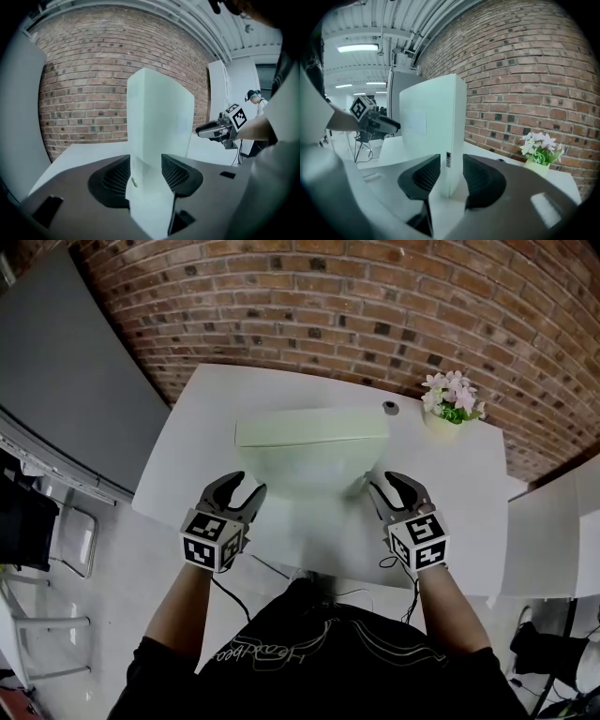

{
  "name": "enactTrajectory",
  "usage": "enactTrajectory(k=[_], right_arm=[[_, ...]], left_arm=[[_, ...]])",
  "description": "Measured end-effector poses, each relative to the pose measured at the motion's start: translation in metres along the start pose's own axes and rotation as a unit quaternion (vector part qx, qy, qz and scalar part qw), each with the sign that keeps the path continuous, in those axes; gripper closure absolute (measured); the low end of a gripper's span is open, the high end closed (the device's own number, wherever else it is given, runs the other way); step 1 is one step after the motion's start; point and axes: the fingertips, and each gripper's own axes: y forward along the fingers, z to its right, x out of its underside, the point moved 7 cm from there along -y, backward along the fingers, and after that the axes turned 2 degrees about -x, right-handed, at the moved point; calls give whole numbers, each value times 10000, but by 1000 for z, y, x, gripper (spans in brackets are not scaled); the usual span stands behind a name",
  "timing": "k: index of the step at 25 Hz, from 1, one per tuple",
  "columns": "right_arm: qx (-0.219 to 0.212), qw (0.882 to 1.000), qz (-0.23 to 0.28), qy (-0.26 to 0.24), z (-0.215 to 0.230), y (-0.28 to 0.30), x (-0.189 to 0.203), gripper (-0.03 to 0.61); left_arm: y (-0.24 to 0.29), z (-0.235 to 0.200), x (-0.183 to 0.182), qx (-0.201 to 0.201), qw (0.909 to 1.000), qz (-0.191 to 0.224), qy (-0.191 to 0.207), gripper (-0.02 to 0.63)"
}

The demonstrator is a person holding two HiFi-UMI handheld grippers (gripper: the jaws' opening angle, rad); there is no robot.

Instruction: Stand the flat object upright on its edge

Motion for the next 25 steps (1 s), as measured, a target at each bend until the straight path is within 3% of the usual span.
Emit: enactTrajectory(k=[5,10,14,21,25], right_arm=[[-303,9985,127,448,-8,-31,15,436],[-758,9931,-20,900,-28,-43,37,436],[-935,9902,-71,1036,-39,-43,33,437],[-892,9878,-4,1278,-58,-28,18,437],[-731,9857,30,1516,-67,-22,18,445]], left_arm=[[-19,3,3,260,9988,259,-313,388],[-25,1,2,692,9967,352,-217,310],[-18,-5,-3,1147,9927,308,-200,259],[7,-33,-24,1780,9837,216,126,239],[21,-48,-33,2309,9728,176,54,239]])
